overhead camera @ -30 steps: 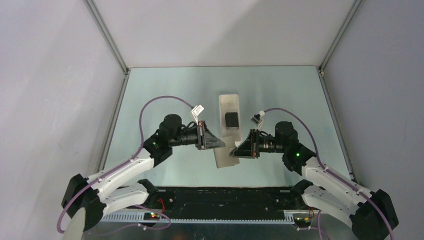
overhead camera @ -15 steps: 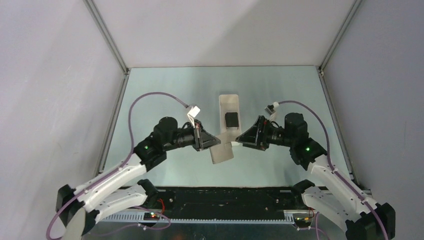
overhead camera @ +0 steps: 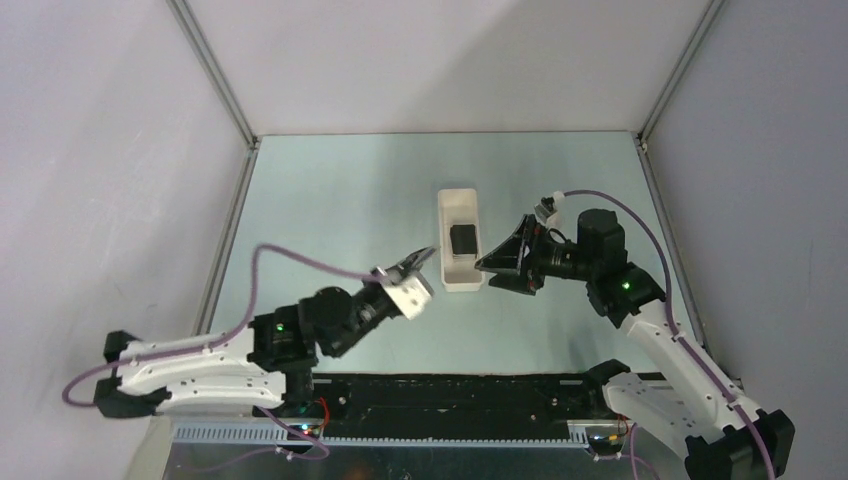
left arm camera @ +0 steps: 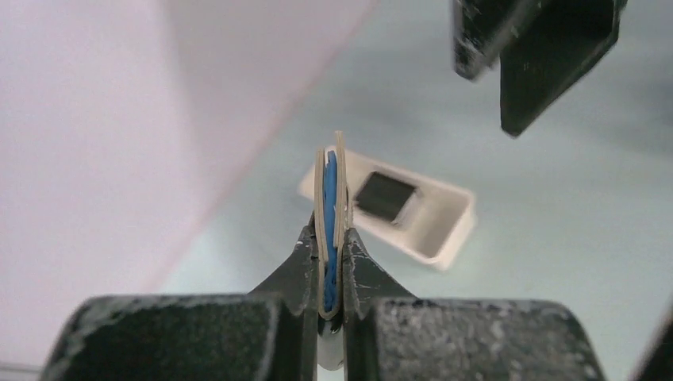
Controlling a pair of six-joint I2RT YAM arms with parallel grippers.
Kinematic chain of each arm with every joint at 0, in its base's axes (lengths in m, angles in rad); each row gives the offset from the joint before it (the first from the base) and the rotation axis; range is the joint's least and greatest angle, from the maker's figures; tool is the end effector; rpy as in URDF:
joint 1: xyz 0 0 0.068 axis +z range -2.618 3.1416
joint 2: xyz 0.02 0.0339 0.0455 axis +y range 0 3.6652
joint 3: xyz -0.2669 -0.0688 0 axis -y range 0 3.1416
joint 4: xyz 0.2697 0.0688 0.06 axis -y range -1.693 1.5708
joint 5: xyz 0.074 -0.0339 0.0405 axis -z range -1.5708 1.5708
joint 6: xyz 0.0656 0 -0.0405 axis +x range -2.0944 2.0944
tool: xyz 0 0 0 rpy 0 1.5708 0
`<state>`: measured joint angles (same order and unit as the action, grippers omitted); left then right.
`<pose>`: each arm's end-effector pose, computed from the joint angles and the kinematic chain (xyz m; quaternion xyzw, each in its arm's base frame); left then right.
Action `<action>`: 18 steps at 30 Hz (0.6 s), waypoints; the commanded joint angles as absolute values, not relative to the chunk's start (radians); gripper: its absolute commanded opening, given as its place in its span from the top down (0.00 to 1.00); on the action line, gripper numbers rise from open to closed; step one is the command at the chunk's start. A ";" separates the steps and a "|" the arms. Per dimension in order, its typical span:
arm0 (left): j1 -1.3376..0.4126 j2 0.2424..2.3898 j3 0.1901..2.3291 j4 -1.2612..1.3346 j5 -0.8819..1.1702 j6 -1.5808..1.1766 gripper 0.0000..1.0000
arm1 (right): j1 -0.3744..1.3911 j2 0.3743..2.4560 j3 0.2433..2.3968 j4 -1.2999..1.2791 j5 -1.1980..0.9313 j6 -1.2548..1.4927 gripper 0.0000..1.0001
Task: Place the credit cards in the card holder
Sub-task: Open the card holder at the center of the board.
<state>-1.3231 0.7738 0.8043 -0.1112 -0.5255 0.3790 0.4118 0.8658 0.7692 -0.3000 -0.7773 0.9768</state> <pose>0.0876 -0.2122 0.3577 0.4177 0.6003 -0.1277 0.6699 0.1948 0.1353 0.3038 0.0132 0.7984 0.5705 0.1921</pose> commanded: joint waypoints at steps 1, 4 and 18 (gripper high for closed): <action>-1.507 0.860 0.803 0.072 -0.986 0.933 1.00 | 0.409 0.894 0.834 -0.151 -0.869 1.096 0.01; -1.580 0.892 0.763 0.222 -1.038 1.137 1.00 | 0.418 0.931 0.869 -0.091 -0.897 1.160 0.01; -1.744 1.046 0.683 0.531 -1.144 1.604 1.00 | 0.579 1.108 0.991 -0.022 -0.933 1.223 0.02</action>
<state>-1.7229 1.0306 0.6689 0.4046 -1.0889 1.4677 0.5369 1.0538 0.9432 -0.0715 -0.9031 1.1942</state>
